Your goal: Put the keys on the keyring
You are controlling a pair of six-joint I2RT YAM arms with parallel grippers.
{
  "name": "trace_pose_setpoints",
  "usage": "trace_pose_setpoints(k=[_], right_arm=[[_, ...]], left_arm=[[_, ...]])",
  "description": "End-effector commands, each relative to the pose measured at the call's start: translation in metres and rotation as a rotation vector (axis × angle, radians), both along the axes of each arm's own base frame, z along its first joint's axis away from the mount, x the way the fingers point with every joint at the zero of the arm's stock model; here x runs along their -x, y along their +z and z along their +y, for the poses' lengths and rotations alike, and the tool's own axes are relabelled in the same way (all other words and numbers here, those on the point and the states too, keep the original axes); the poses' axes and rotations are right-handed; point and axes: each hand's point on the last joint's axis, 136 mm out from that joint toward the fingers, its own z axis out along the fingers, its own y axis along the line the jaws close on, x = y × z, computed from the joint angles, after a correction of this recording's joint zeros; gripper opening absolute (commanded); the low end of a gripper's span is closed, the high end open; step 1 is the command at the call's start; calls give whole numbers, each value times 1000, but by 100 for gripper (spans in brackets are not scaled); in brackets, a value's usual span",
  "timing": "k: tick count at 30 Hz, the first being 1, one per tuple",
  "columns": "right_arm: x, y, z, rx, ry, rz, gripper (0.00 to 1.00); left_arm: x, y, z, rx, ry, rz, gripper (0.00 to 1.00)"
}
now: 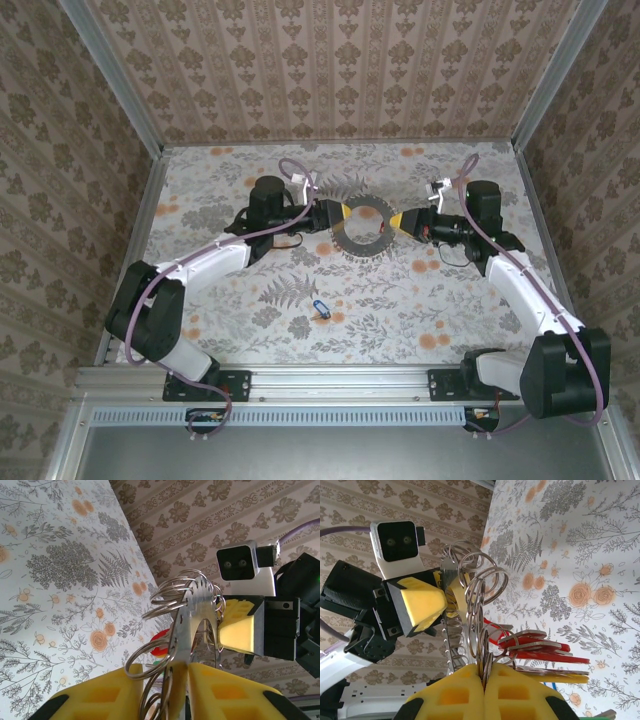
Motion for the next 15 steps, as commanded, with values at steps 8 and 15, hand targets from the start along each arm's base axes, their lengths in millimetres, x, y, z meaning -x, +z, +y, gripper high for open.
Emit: trace_pose_setpoints(k=[8,15], right_arm=[[7,3,-11,152,-21,-104,16],[4,-1,-52,381,-246,-224,35]], left_arm=[[7,49,2,44,-94,-100,1],[15,70,20,-62,-142,-178,0]])
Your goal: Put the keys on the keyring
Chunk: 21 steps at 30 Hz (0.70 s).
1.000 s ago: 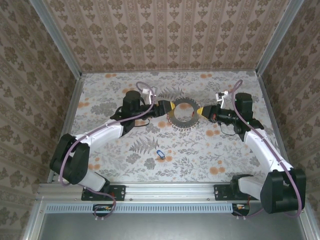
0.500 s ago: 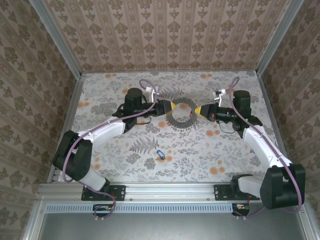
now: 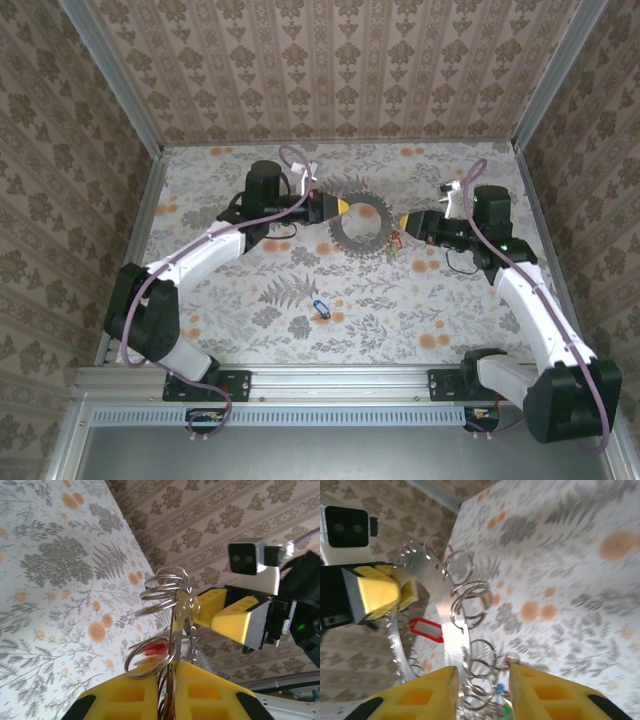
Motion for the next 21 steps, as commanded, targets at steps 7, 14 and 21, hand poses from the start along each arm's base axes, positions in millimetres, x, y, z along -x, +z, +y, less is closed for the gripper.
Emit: trace_pose_setpoints(k=[7,14,21], right_arm=[[5,0,-29,168,-144,-339,41],[30,-3,-1,289,45,-645,36],[40,17,10,504,24,-869,27]], left_arm=[[27,71,19,-65,-111,-229,0],[39,100,21,-12,-138,-358,0],[41,108,23,-30,-147,-410,0]])
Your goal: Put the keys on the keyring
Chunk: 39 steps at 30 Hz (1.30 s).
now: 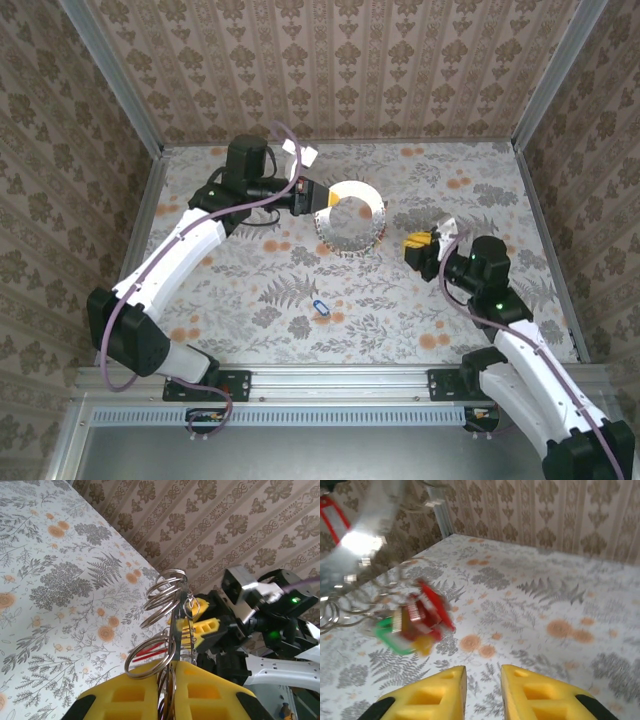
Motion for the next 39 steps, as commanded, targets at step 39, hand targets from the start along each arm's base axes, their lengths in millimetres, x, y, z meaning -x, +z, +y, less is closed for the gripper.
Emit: trace_pose_setpoints(k=[39], right_arm=[[32,29,76,213,205,-554,18]], left_arm=[[12,42,5,62,-30,-146,0]])
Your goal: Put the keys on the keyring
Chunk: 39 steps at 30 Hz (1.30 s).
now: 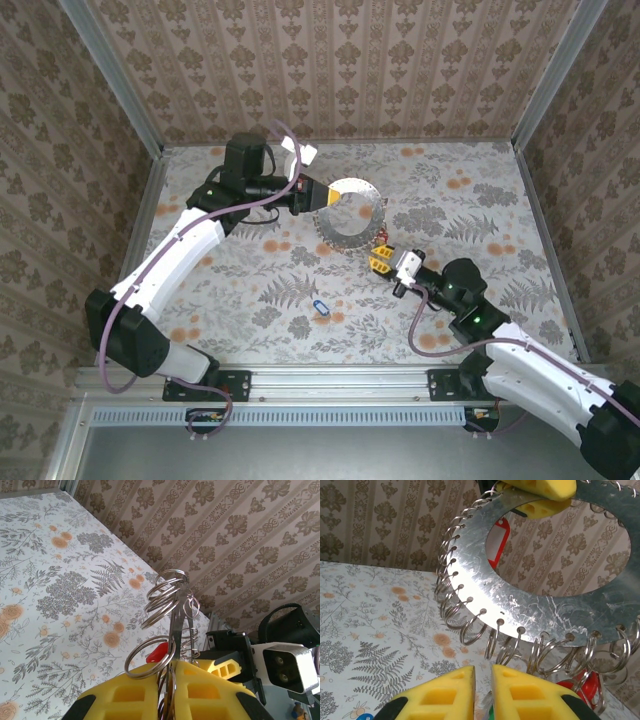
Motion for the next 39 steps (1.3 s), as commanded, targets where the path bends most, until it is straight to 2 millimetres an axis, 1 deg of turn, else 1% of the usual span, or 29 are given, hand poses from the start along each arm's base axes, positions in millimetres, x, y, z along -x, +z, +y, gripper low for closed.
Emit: trace_pose_setpoints(k=[1,5,17,22,29,39], right_arm=[[-3,15,1,-20,-17,-57,19],[-7,15,1,-22,-29,-59,20],[-7,20,4,-33,-28,-73,19],[-11,21,1,-45,-82,-94,19],[-16,19,-4,-41,-134,-99,23],[-15,11,2,-14,-105,-72,29]], left_arm=[[13,35,4,58,-32,-92,0],[14,35,4,57,-32,-89,0],[12,34,3,57,-25,-87,0],[12,34,3,58,-23,-88,0],[12,34,2,58,-25,-84,0],[13,37,1,67,-28,-87,0]])
